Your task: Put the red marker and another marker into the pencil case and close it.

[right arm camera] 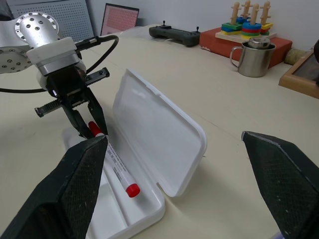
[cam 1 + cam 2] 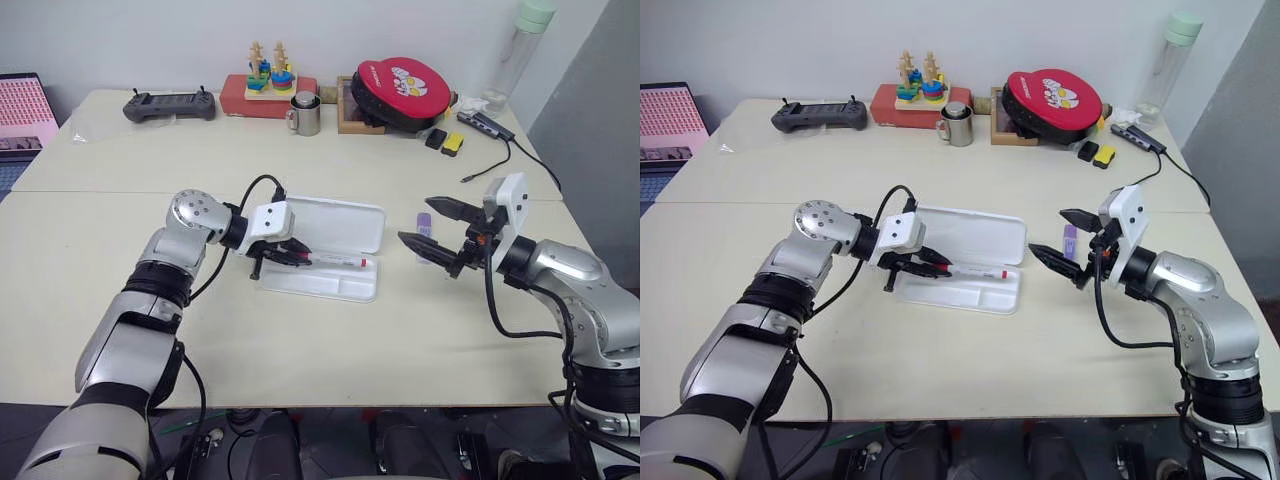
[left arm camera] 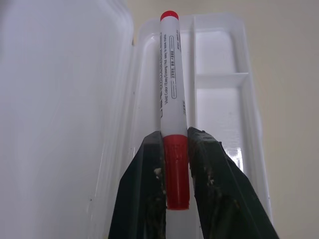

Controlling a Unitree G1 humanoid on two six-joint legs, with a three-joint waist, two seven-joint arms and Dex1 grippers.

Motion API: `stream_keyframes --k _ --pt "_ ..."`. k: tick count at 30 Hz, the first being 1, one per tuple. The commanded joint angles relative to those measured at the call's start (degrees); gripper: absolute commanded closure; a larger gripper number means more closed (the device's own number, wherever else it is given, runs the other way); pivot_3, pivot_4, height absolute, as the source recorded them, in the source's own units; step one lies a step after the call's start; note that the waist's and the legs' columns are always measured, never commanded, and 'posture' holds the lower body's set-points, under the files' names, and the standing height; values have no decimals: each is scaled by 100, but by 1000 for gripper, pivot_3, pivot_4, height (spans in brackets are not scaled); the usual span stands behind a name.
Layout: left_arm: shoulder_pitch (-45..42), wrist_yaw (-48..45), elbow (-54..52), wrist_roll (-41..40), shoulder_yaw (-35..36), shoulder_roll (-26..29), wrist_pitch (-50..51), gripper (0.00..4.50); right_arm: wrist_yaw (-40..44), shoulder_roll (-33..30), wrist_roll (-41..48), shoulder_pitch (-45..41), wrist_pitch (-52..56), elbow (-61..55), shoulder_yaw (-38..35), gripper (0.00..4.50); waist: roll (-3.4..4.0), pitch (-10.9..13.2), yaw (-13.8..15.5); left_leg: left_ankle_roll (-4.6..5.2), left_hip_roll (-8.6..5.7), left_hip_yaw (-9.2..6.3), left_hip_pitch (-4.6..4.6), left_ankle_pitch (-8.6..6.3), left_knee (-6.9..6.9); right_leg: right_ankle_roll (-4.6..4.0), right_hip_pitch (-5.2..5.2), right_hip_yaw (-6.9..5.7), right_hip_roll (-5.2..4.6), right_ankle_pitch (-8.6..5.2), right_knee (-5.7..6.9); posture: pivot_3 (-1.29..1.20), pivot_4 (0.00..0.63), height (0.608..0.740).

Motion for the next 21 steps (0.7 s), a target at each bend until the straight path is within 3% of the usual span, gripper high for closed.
stream_keyframes --k 1,6,12,15,21 --pt "-126 -41 -67 -57 183 -21 30 2850 -70 -36 76 22 -14 -170 -6 0 0 0 0 0 0 0 0 0 0 1 0 0 0 0 1 0 150 740" --pt "-66 57 -262 -189 354 -59 135 1939 -499 142 -52 -82 112 75 7 0 0 0 -1 0 0 -2 1 0 5 4 3 -1 0 2 3 0 150 740" --pt "316 429 -1912 -1521 1099 -629 1874 792 -2208 833 -956 -332 736 776 300 0 0 0 15 -1 0 -6 0 1 12 5 4 -4 -1 4 13 0 150 740" --pt "644 1046 -2650 -1646 1212 -842 2444 145 -3121 1432 -1311 -442 1083 1055 362 0 1 -1 1 -1 -1 -5 3 1 13 3 4 -1 -1 3 26 0 150 740" --pt "1058 1602 -3477 -1755 1202 -1061 2928 64 -3922 1783 -2030 -474 1189 1529 594 0 1 -1 -24 0 -2 -7 15 3 20 1 0 1 1 2 63 0 150 740"
